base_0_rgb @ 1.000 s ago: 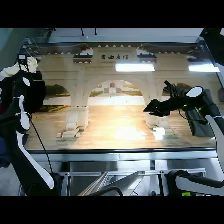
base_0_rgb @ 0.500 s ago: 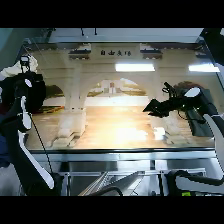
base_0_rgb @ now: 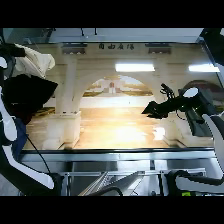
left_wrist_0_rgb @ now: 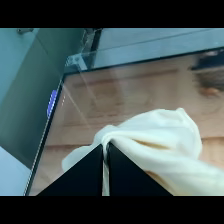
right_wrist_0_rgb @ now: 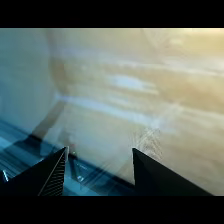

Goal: Fold the shirts.

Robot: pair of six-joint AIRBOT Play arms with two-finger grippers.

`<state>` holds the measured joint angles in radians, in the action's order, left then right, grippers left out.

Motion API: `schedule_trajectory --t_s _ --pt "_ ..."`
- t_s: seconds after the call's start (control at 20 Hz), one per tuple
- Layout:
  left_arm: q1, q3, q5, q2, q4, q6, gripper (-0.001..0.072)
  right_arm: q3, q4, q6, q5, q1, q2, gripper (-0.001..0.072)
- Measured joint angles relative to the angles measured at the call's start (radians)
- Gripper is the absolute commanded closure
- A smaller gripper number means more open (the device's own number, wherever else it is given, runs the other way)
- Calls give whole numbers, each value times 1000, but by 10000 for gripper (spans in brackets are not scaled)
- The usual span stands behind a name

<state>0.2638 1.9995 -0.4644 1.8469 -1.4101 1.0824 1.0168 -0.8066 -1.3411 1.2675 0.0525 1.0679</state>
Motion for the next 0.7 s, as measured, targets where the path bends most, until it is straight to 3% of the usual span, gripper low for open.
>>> schedule_trajectory --t_s 0.2,0.45,0.7 --pt "-72 -9 -317 -165 108 27 692 0 0 43 5 -4 0 247" --pt "-248 -13 -787 -267 450 64 692 0 1 120 -3 -4 -2 247" --pt "-492 -97 -941 -359 558 126 692 0 16 171 27 -4 -10 247"
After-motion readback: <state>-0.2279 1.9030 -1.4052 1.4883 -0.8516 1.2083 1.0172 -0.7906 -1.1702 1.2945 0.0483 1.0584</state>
